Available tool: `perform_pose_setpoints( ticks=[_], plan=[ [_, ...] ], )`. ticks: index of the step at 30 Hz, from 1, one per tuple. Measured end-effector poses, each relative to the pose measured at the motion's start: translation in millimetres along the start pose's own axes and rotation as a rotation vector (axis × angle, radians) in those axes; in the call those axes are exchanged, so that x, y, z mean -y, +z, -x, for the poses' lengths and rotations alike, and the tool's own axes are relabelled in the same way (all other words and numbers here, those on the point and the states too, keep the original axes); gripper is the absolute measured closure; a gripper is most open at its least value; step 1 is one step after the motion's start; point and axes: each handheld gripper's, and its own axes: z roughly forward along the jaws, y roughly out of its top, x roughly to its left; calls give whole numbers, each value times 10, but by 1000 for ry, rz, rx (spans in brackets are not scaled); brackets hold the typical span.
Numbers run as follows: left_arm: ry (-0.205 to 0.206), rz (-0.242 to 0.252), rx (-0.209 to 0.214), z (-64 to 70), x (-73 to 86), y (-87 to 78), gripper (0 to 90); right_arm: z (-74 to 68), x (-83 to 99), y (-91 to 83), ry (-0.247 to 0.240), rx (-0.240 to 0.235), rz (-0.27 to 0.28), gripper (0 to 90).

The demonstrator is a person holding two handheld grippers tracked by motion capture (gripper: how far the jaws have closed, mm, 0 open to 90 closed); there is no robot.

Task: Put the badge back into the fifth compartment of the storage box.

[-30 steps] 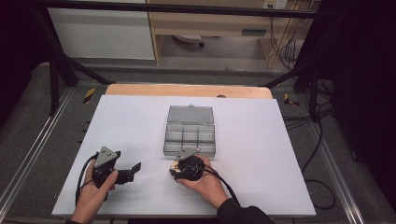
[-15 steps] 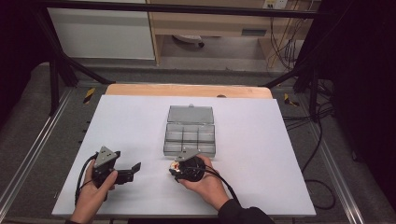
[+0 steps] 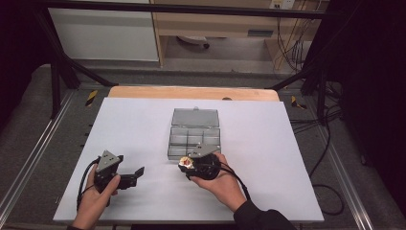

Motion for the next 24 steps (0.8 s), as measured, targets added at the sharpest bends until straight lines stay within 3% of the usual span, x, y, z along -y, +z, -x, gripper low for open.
perform_pose_setpoints(
  ticks=[15,24],
  plan=[
    [-7,0,-2,-9,7,2,68,335,-360,-217,22,52,71,467],
    [-5,1,-1,-8,8,1,69,503,-480,-285,35,82,76,467]
  ],
)
